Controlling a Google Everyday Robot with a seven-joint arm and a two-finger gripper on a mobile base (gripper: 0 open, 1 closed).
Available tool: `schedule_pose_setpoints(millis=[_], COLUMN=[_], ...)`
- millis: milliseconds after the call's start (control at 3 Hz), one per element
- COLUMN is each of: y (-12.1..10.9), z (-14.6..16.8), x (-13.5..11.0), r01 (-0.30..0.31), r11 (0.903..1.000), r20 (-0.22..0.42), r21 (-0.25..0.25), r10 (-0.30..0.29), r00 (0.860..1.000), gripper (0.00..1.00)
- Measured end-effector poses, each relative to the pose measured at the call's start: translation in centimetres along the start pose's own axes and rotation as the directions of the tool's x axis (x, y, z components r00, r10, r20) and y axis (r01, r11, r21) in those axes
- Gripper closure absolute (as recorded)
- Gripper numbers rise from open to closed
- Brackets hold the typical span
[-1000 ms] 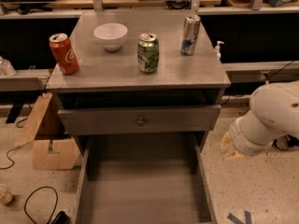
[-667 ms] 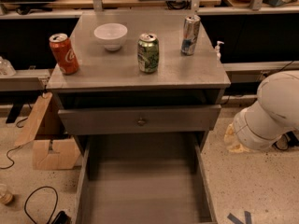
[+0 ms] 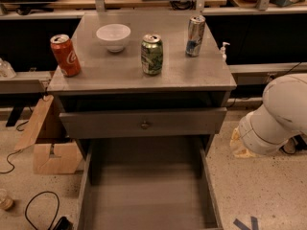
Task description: Open middle drawer
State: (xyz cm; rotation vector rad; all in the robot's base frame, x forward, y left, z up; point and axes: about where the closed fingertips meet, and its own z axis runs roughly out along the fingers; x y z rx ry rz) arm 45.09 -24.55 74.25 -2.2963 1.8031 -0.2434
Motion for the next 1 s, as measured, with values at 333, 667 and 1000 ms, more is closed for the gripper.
schedule_pose_setpoints(millis=[333,667,1000], y=[0.03,0.06,0.06], z=[0.01,0.01,0.01], x=[-0.05,-0.10,-0.10], r01=[0.001,0.003,0.003], r11=[1.0000,1.0000,1.0000], r20=[0.000,-0.001,-0.001], r21=[-0.001,-0.002,-0.002], r10=[-0.001,-0.003,-0.003], r00=[1.000,1.000,1.000], gripper=[0.16,0.00,0.00])
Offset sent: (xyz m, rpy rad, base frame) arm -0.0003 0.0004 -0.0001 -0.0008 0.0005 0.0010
